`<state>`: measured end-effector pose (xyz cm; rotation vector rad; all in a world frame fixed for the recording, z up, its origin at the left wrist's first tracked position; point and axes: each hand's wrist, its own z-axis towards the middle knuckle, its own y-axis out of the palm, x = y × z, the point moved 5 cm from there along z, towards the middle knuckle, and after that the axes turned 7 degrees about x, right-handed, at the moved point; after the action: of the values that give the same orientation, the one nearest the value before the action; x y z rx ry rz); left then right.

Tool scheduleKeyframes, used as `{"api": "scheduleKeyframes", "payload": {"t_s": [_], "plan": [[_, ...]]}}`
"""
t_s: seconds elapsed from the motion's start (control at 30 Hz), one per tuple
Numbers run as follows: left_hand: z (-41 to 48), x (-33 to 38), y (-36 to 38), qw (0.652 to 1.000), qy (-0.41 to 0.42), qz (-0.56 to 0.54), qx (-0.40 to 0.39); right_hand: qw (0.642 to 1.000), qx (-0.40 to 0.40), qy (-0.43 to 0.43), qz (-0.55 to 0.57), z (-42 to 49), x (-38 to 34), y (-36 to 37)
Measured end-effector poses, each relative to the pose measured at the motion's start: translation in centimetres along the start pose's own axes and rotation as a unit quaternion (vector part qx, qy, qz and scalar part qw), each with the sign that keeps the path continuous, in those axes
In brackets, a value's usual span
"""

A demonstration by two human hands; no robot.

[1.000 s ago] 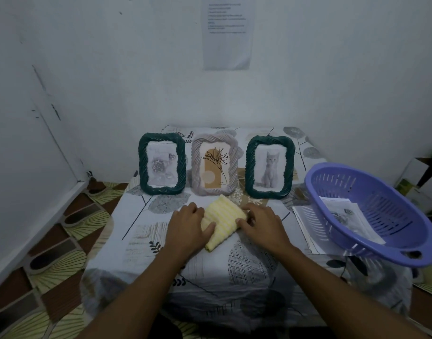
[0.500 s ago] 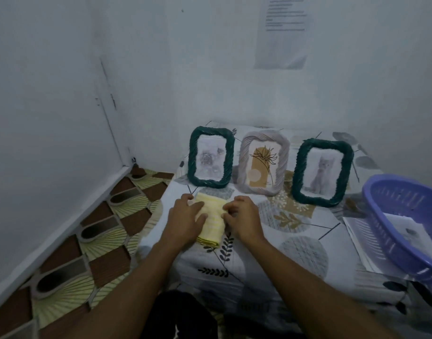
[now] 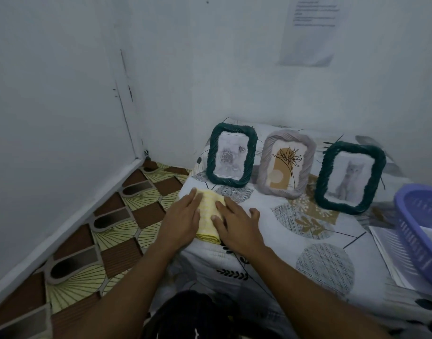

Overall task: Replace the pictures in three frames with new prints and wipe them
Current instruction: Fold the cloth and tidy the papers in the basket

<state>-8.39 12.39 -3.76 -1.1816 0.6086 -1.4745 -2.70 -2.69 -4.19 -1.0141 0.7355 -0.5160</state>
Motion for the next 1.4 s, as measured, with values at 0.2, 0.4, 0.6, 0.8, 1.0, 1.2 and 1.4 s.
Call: {"api": "scheduleKeyframes", "payload": {"t_s": [0.2, 0.4, 0.6, 0.8, 1.0, 1.2, 1.4], "plan": [[-0.3, 0.3, -0.1, 1.000, 0.020, -0.002, -0.015, 0.999, 0.008, 0.013, -0.036, -0.2, 0.2, -0.1], [0.0, 0.0, 0.3, 0.998, 0.016, 0.024, -0.058, 0.999, -0.017, 0.022, -0.028, -0.1, 0.2, -0.4], [1.6, 2.7, -1.8, 0.998, 0.008, 0.058, -0.040, 0.999, -0.006, 0.022, -0.044, -1.2, 3.1, -4.5], [3.4, 12.8, 1.5, 0.991, 0.080, -0.034, -0.101, 0.987, 0.088, 0.065, -0.118, -4.2, 9.3, -13.5], [2.7, 23.7, 6.8, 0.969, 0.157, -0.057, -0.183, 0.955, 0.115, 0.134, -0.238, -8.9, 16.8, -22.6], [1.2, 31.4, 11.3, 0.964, 0.190, -0.041, -0.180, 0.956, 0.033, 0.210, -0.203, -14.8, 23.5, -25.0], [0.9, 36.6, 14.9, 0.975, 0.082, -0.028, -0.204, 0.963, 0.026, 0.198, -0.180, -16.1, 24.9, -25.0]]}}
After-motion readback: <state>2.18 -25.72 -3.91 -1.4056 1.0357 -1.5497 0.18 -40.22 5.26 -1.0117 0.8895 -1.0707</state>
